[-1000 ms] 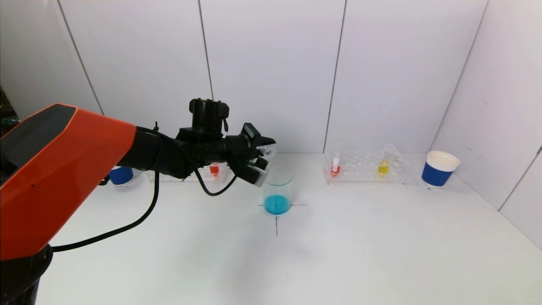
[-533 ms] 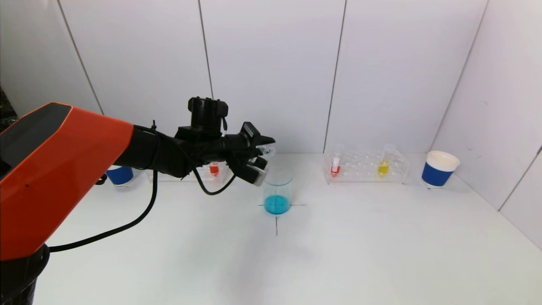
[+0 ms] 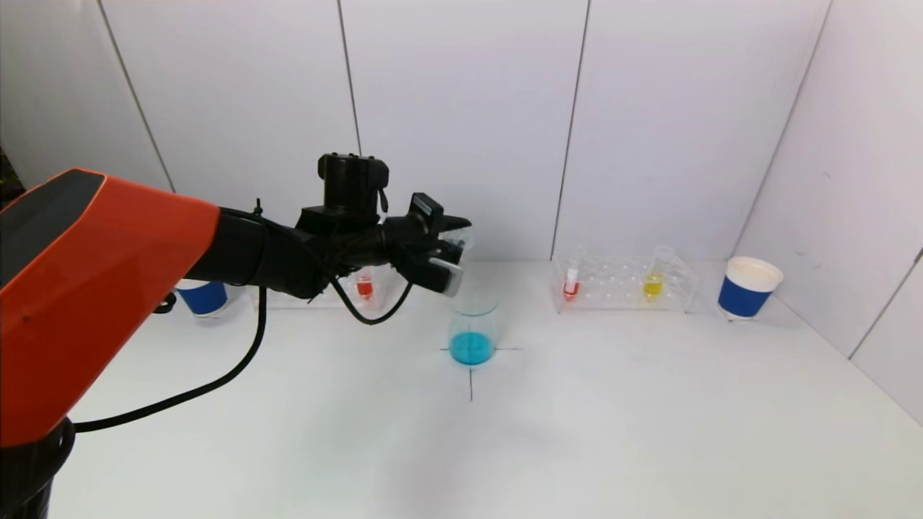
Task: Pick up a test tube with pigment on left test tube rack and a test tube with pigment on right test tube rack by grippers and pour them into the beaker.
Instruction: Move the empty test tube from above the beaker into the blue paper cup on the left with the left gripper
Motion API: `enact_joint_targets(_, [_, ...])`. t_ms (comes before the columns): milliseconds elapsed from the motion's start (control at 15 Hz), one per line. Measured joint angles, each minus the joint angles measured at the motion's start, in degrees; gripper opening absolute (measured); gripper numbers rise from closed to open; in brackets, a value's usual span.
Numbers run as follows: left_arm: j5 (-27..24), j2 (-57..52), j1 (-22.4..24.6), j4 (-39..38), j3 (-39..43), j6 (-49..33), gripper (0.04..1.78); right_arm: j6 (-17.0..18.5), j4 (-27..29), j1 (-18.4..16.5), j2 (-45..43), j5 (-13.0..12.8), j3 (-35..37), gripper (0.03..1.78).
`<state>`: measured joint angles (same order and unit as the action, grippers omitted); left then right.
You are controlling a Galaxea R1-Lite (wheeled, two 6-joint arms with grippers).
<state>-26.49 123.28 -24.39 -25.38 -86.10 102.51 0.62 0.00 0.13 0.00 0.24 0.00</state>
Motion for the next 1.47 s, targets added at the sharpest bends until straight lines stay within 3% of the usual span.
enact_joint_targets(533, [10.6,-7.3,-0.3,-5.6,0.8,-25.0,0.46,0.0,0.0,0.0,0.0,0.0,0.0,1.77])
enact_joint_targets(933, [26.5,-11.4,-0.4,-14.6,0.4,-45.9,0.46,0.0,0.0,0.0,0.0,0.0,0.0,1.77])
enact_joint_targets(1200, [38.4,-14.4,0.6,-14.0,-0.1,-59.1,0.46,0.0,0.0,0.0,0.0,0.0,0.0,1.77])
enact_joint_targets(1467, [42.9,-18.0,6.0,-10.0,-0.3,-69.2,0.46,0.0,0.0,0.0,0.0,0.0,0.0,1.77])
